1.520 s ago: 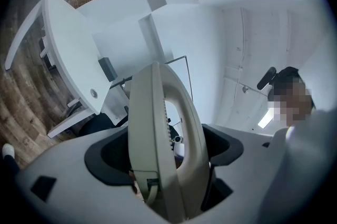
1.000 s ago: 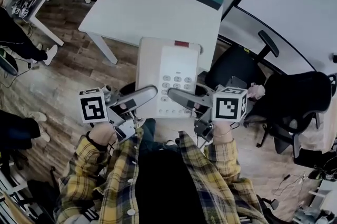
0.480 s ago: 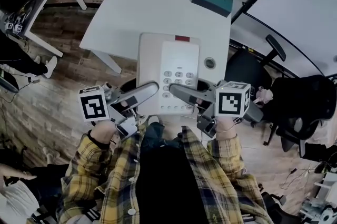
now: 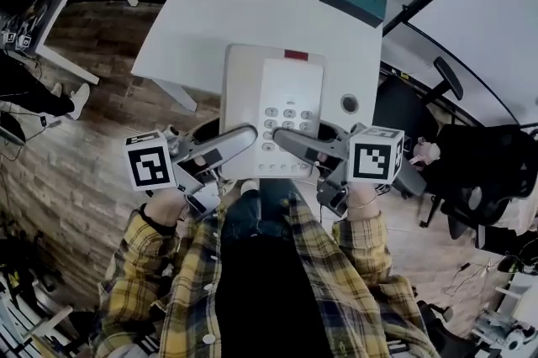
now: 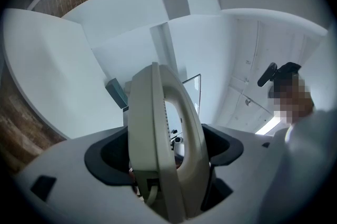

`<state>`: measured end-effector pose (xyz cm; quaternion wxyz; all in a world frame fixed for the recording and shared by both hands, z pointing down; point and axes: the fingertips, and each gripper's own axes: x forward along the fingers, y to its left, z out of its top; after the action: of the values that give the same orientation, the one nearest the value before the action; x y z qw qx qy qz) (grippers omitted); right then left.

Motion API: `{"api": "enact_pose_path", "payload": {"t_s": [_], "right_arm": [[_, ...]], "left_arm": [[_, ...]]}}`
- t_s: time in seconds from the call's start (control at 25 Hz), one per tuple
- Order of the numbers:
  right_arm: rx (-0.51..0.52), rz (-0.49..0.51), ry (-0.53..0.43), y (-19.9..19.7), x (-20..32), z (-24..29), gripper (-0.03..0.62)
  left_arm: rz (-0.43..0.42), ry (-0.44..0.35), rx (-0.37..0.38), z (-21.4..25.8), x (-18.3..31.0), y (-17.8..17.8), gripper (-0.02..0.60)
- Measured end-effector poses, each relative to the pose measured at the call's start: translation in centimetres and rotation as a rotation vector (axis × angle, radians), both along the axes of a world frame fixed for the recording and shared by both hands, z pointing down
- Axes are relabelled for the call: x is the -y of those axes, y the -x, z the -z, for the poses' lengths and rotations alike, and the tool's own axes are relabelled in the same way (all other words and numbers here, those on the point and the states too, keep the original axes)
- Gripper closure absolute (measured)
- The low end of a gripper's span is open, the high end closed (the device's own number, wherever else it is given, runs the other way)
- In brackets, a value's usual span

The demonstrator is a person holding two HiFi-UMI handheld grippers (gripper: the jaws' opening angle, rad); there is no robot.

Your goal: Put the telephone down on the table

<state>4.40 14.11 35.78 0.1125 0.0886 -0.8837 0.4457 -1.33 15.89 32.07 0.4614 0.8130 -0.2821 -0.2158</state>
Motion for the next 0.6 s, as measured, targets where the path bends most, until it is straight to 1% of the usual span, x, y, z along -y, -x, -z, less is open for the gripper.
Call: {"api": "enact_pose_path", "payload": {"t_s": [0.32, 0.4, 0.6], "right_arm": [[-0.009, 0.026, 0.033, 2.2, 2.6, -1.7, 0.29], [-0.007, 0.021, 0.051, 3.1, 3.9, -2.1, 0.29], [-0.003, 0.0, 0.052, 6.1, 8.8, -2.0, 0.29]], "left_arm": [[0.032, 0.024, -0.011, -1.7, 2.5, 2.2, 0.184], [0.033, 0.026, -0.008, -1.9, 3.9, 3.2, 0.184], [0.021, 0.032, -0.012, -1.7, 8.9, 6.2, 0.184]]}}
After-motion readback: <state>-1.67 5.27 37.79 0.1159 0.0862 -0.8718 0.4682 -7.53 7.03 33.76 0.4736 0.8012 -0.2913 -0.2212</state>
